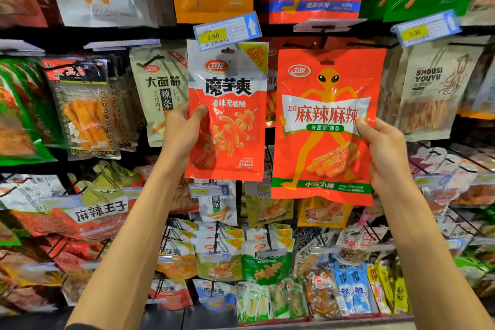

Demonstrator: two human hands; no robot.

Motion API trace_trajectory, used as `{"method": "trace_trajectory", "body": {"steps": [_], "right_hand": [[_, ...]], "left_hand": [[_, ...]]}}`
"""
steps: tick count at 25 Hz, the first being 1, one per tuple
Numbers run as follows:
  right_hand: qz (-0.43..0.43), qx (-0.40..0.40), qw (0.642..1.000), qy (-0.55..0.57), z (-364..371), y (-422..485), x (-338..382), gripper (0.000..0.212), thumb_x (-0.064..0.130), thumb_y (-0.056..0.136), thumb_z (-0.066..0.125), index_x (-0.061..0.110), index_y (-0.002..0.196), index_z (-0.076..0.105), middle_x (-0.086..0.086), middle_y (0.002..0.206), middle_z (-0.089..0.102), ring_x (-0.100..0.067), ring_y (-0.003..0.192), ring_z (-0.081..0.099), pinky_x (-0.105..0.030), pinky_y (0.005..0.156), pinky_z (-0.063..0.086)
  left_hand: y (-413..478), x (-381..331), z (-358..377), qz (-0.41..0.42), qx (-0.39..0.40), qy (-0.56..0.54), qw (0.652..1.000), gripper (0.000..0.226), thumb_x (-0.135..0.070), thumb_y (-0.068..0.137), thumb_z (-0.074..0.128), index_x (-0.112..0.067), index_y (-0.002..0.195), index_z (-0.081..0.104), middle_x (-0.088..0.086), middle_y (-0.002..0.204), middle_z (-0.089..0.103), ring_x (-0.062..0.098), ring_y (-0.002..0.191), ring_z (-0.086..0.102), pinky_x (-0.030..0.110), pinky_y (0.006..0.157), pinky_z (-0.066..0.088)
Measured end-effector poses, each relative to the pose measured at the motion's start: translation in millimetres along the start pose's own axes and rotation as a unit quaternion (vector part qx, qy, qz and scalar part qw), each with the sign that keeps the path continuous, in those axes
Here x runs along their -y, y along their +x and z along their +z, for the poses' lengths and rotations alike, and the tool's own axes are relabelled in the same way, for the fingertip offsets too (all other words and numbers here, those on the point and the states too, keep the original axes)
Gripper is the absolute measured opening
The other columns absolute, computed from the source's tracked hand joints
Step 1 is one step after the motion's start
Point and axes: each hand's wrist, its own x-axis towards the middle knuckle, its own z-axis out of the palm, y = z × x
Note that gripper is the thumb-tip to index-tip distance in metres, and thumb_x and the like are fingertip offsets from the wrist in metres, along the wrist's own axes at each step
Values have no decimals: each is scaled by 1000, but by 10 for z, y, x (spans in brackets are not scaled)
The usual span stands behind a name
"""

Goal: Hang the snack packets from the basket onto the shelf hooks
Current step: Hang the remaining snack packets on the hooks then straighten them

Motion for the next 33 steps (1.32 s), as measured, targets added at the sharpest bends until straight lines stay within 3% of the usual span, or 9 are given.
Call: {"method": "trace_trajectory", "body": {"steps": [2,6,9,11,14,18,22,25,33], "right_hand": [[-1,4,1000,-1,12,28,19,16,17,99,55,15,91,70,-2,80,75,-15,65,71,-24,53,54],[3,9,1000,-1,27,113,37,17,18,98,57,16,91,73,-9,91,76,-25,82,73,-40,73,58],[7,17,1000,-9,11,148,52,17,20,98,57,15,92,72,-7,85,76,-20,71,73,-31,61,56],[10,23,1000,-8,13,169,41,17,21,98,57,14,95,72,-9,91,76,-23,78,73,-34,66,57],[13,21,1000,-7,26,228,28,17,20,98,57,15,96,73,-9,96,76,-25,88,73,-38,74,57],[11,18,1000,-20,65,333,48,18,18,96,59,17,90,75,-4,88,77,-18,76,73,-29,62,56],[4,24,1000,-11,135,441,83,16,15,96,59,17,92,74,-3,93,77,-21,89,73,-34,75,57],[4,20,1000,-12,197,522,83,16,14,97,58,16,94,74,-2,94,76,-21,93,72,-34,77,56],[19,25,999,-20,244,643,-50,17,17,98,57,17,101,73,-3,104,75,-23,103,69,-43,92,54]], "left_hand": [[15,-31,40,-15,-6,-1,1000,18,-18,98,55,-17,86,69,13,88,72,30,82,65,54,88,52],[15,-88,90,-25,-13,-10,1000,20,-19,99,54,-17,85,68,6,81,74,25,76,68,45,81,55],[-2,-64,104,-28,-18,-6,999,18,-18,99,54,-14,87,67,1,69,72,20,59,65,34,60,54],[-11,-61,116,-33,-19,-2,999,17,-19,99,54,-14,88,66,2,66,71,20,54,61,32,53,51],[30,-78,143,-33,-20,1,999,19,-19,99,54,-16,85,67,6,75,72,24,63,65,37,65,54],[108,-66,196,-26,-21,16,999,21,-17,98,55,-15,79,65,19,83,68,32,76,63,45,75,51],[176,9,249,-27,-26,16,999,20,-20,95,58,-18,77,68,10,76,72,27,68,65,46,78,52],[230,45,274,-36,-26,9,999,16,-24,91,60,-17,81,70,15,84,73,31,77,68,54,86,53],[339,89,331,-48,-42,24,998,18,-24,92,59,-18,77,66,15,84,72,31,77,68,54,84,54]]}}
